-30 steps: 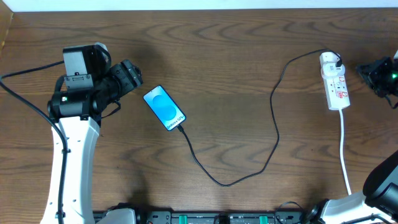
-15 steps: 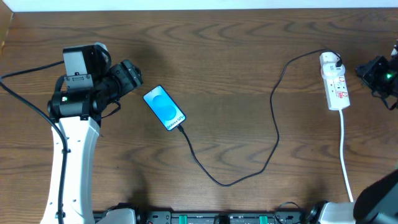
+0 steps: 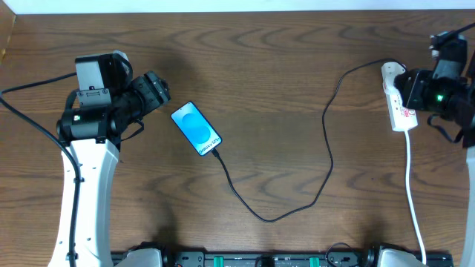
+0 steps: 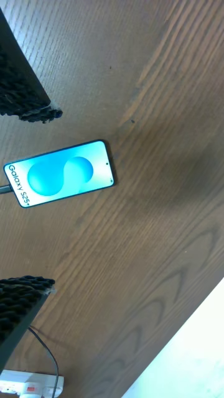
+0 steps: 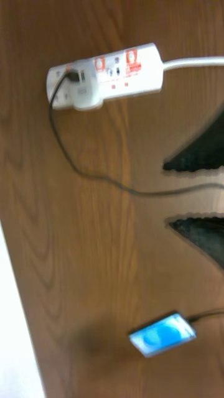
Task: Plug charger to phone and switch on socket
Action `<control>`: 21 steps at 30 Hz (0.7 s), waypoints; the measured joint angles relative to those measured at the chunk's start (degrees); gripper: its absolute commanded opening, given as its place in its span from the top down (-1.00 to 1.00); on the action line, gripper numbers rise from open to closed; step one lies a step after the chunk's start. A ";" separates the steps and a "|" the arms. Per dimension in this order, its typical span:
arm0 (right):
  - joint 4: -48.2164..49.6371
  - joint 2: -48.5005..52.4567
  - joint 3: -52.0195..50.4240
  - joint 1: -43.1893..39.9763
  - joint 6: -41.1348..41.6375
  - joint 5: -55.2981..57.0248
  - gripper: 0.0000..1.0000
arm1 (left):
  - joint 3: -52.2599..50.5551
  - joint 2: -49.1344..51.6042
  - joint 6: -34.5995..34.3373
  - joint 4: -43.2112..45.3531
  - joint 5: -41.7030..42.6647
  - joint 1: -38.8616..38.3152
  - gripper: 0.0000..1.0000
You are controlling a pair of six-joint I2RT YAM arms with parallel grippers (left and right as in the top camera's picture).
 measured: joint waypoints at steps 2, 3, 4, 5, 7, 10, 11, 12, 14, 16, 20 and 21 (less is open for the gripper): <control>-1.68 -1.99 0.22 1.16 -0.61 0.13 -0.98 | 0.00 0.00 0.00 -0.02 0.00 0.00 -0.61; -2.56 -2.73 0.26 1.40 -0.66 0.17 -0.99 | 0.00 0.00 0.00 0.00 0.00 0.00 -0.61; -4.13 -3.98 0.26 1.81 -0.70 0.22 -0.98 | 0.00 0.00 0.00 -0.02 0.00 0.00 -0.61; -4.61 -4.46 0.28 1.90 -0.72 0.26 -0.99 | 0.00 0.00 -0.02 -0.02 0.00 0.00 -0.61; -7.54 -6.12 0.42 1.95 -1.11 0.87 -0.99 | 0.00 0.00 0.00 0.00 0.00 0.00 -0.62; -11.96 -8.09 0.59 1.95 -1.31 1.73 -0.99 | 0.00 0.00 0.00 -0.02 0.00 0.00 -0.61; -12.96 -8.24 0.59 1.95 -1.31 1.81 -0.99 | 0.00 0.00 0.00 0.00 0.00 0.00 -0.61; -14.53 -8.35 0.59 1.95 -1.36 1.92 -0.98 | 0.00 0.00 0.00 -0.02 0.00 0.00 -0.61; -15.78 -8.28 0.59 1.95 -1.51 2.49 -0.99 | 0.00 0.00 0.00 -0.02 0.00 0.00 -0.61; -15.91 -8.28 0.59 1.95 -1.51 3.30 -0.99 | 0.00 0.00 0.00 -0.02 0.00 0.00 -0.61; -14.53 -8.28 0.59 1.95 -2.23 4.33 -0.99 | 0.00 0.00 0.00 -0.02 0.00 0.00 -0.61; -13.68 -8.28 0.59 1.95 -3.52 4.50 -0.98 | 0.00 0.00 0.00 -0.02 0.00 0.00 -0.61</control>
